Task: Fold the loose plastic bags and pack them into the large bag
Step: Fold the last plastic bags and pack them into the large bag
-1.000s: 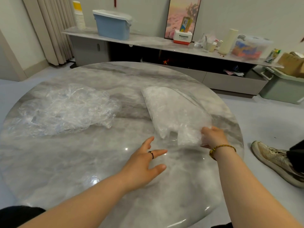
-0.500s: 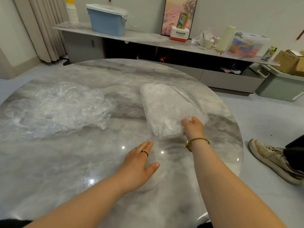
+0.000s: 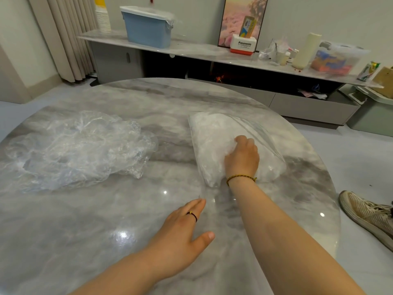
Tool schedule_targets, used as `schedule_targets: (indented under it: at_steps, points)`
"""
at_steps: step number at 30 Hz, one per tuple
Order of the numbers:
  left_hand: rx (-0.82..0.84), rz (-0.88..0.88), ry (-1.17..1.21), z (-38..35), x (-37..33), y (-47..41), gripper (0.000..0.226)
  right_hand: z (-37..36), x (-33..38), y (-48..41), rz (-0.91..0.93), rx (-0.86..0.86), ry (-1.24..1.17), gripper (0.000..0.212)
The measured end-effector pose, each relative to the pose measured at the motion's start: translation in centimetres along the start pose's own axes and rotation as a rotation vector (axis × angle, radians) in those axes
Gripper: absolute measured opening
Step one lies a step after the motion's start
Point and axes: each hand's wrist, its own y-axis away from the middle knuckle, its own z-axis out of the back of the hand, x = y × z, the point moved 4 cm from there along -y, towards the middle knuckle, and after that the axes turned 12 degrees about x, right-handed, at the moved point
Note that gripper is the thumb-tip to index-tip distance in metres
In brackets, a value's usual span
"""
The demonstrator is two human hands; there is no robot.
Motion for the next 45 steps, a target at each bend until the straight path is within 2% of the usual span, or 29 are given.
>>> schedule_targets:
  at_steps: [5, 8, 11, 13, 14, 16, 19, 22, 25, 28, 29, 31, 33, 36, 40, 45]
  points:
    - [-0.014, 0.001, 0.006, 0.4, 0.5, -0.2, 0.068, -1.0, 0.3, -0.3, 0.024, 0.06, -0.16, 0.029]
    - [-0.019, -0.001, 0.006, 0.5, 0.5, -0.2, 0.068, -0.8, 0.2, -0.1, 0.109, -0.03, -0.389, 0.015]
    - [-0.023, -0.009, 0.016, 0.5, 0.5, -0.2, 0.067, -0.1, 0.7, 0.6, 0.192, -0.138, -0.487, 0.034]
    - [-0.022, -0.02, 0.027, 0.5, 0.4, 0.0, 0.066, 0.1, 1.7, 0.3, 0.221, -0.067, -0.345, 0.014]
    - [-0.022, -0.029, 0.028, 0.5, 0.2, 0.1, 0.065, 0.3, 2.2, -0.3, 0.231, -0.033, -0.238, 0.012]
    - [-0.024, -0.041, 0.031, 0.7, 0.0, 0.3, 0.062, 0.4, 3.3, -2.0, 0.209, 0.029, -0.07, 0.023]
    - [-0.04, -0.038, 0.031, 1.1, 0.0, 0.2, 0.062, 0.3, 4.5, -4.1, 0.134, 0.043, 0.03, 0.026]
    - [-0.033, -0.023, 0.002, 1.3, 0.3, -0.2, 0.064, -0.9, 5.1, -5.8, 0.064, 0.065, -0.041, 0.031]
    - [-0.032, -0.005, 0.005, 1.6, 0.8, -0.4, 0.064, -2.7, 5.8, -6.6, -0.005, 0.108, -0.264, 0.041]
    - [-0.048, 0.013, 0.021, 2.2, 1.3, -0.6, 0.064, -3.9, 6.2, -6.7, 0.059, 0.103, -0.37, 0.036]
    - [-0.048, 0.019, 0.021, 2.2, 1.4, -0.7, 0.064, -4.1, 6.5, -6.6, 0.116, 0.129, -0.316, 0.033]
    - [-0.045, 0.026, 0.025, 2.3, 1.7, -0.8, 0.064, -4.8, 6.8, -6.6, 0.214, 0.217, -0.051, 0.031]
    - [-0.036, 0.025, 0.021, 2.2, 1.8, -0.8, 0.064, -5.6, 6.3, -6.8, 0.236, 0.334, 0.221, 0.041]
    - [-0.024, 0.01, 0.004, 2.1, 2.0, -1.0, 0.064, -5.7, 5.6, -6.7, 0.213, 0.422, 0.359, 0.049]
    - [-0.014, -0.022, -0.02, 2.4, 2.1, -1.1, 0.059, -4.2, 5.2, -5.2, 0.243, 0.343, 0.251, 0.051]
    - [-0.059, -0.074, 0.083, 3.3, 2.4, -0.6, 0.039, -1.2, 4.2, -1.7, 0.286, 0.284, 0.015, 0.049]
